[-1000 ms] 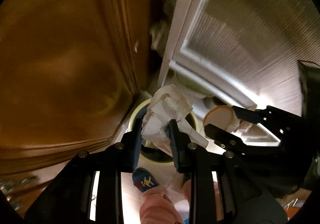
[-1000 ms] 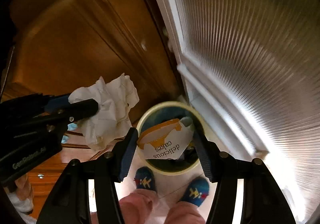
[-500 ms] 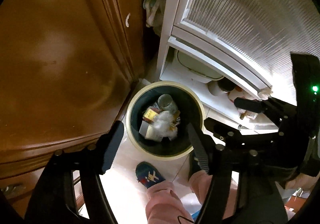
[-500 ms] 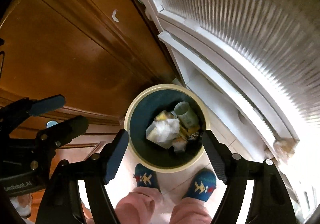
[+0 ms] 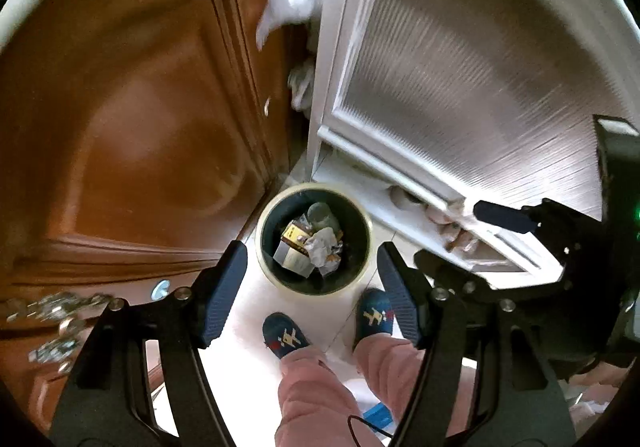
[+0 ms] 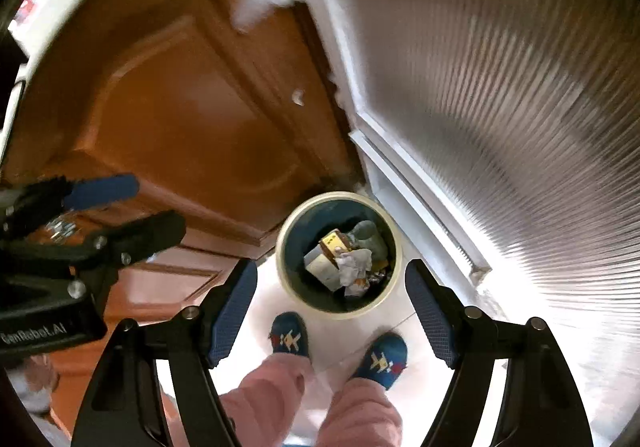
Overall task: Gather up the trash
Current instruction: 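Move both tools back up to the counter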
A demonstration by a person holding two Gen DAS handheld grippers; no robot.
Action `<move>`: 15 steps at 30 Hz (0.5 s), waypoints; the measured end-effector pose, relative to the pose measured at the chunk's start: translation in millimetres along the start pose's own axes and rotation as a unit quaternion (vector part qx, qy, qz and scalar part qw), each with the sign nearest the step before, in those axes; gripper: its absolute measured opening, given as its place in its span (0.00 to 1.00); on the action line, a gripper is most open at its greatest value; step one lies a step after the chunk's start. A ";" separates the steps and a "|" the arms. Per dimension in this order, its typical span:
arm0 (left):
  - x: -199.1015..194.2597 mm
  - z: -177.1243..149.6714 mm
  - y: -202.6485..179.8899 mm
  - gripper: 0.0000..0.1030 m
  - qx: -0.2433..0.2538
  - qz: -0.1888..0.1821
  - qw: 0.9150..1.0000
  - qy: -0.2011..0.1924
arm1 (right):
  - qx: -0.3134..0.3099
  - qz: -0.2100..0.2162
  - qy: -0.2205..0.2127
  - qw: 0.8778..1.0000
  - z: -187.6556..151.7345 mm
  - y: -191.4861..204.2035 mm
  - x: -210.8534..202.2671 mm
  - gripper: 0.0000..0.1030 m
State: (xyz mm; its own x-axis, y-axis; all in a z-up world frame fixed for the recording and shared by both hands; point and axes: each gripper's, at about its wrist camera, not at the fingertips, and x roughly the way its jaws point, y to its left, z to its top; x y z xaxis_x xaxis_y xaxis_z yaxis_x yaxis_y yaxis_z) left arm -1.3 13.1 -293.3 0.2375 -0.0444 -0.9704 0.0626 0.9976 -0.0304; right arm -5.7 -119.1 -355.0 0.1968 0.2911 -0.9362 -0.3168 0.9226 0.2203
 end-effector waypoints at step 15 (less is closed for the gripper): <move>-189.3 36.6 -25.5 0.63 -0.009 0.047 0.990 -0.136 | -0.135 0.032 -0.132 0.982 52.0 32.0 -200.9 0.75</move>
State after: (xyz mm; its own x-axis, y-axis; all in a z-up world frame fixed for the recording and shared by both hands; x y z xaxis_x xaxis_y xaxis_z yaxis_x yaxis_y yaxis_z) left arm -12.3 -5.8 -100.1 0.4933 0.0388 -0.8690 0.0114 0.9986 0.0510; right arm -7.0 -134.9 -145.7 0.3902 0.4351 -0.8114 -0.5639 0.8096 0.1630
